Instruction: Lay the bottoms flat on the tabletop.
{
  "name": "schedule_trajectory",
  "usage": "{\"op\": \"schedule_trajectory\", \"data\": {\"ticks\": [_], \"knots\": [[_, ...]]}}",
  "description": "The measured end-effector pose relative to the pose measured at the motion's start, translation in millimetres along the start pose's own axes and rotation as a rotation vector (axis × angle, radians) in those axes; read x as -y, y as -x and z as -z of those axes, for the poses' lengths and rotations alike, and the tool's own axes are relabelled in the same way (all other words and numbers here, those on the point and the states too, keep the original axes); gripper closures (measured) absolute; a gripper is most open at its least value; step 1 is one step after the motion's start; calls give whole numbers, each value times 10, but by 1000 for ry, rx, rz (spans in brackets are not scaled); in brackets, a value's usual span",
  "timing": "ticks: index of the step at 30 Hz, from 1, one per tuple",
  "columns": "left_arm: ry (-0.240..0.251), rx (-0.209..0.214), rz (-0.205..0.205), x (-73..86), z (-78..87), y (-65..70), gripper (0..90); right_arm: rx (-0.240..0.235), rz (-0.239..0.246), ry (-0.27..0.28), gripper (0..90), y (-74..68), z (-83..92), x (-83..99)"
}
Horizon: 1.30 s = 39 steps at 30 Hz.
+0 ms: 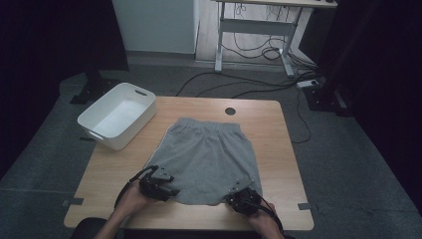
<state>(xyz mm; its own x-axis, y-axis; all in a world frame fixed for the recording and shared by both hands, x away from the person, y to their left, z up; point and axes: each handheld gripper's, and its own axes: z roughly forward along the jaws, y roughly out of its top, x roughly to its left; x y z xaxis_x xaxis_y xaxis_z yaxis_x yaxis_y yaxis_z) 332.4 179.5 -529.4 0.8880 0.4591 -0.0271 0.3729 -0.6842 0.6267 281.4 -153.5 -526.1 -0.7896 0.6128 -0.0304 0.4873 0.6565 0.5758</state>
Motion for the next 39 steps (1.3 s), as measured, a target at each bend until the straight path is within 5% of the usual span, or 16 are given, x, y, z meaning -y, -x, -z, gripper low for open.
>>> {"op": "schedule_trajectory", "data": {"ticks": [4, 8, 13, 16, 20, 24, 27, 30, 31, 36, 39], "knots": [[13, -4, 1, -4, 21, -4, 405, -8, 2, 0, 884, -1, 47, 0], [49, 4, 0, -33, 76, 0, 406, -14, -12, 70, 884, 24, 238, -65], [45, -8, 7, -20, 71, -24, 401, 42, -79, 123, 879, 289, 402, -176], [36, -22, 11, -1, 73, -37, 401, 63, -150, 62, 865, 526, 225, -157], [59, -10, 2, -24, 106, -12, 400, 31, -184, 9, 794, 630, -30, -78], [34, 6, -8, -26, 49, 10, 400, 28, -209, 39, 639, 645, 38, -60], [-18, -14, -1, 4, -28, 3, 393, 24, -220, 72, 570, 643, 178, -49], [-13, -22, 24, 46, -19, -57, 384, 22, -219, 89, 533, 640, 291, 21], [-21, -62, 20, 60, -4, -75, 391, 22, -227, 90, 528, 636, 311, 45], [-25, -87, 67, 127, 57, -184, 384, 2, -229, 85, 523, 574, 333, 209], [-24, -99, 83, 154, 80, -227, 381, -12, -196, 78, 663, 482, 298, 260]]}}
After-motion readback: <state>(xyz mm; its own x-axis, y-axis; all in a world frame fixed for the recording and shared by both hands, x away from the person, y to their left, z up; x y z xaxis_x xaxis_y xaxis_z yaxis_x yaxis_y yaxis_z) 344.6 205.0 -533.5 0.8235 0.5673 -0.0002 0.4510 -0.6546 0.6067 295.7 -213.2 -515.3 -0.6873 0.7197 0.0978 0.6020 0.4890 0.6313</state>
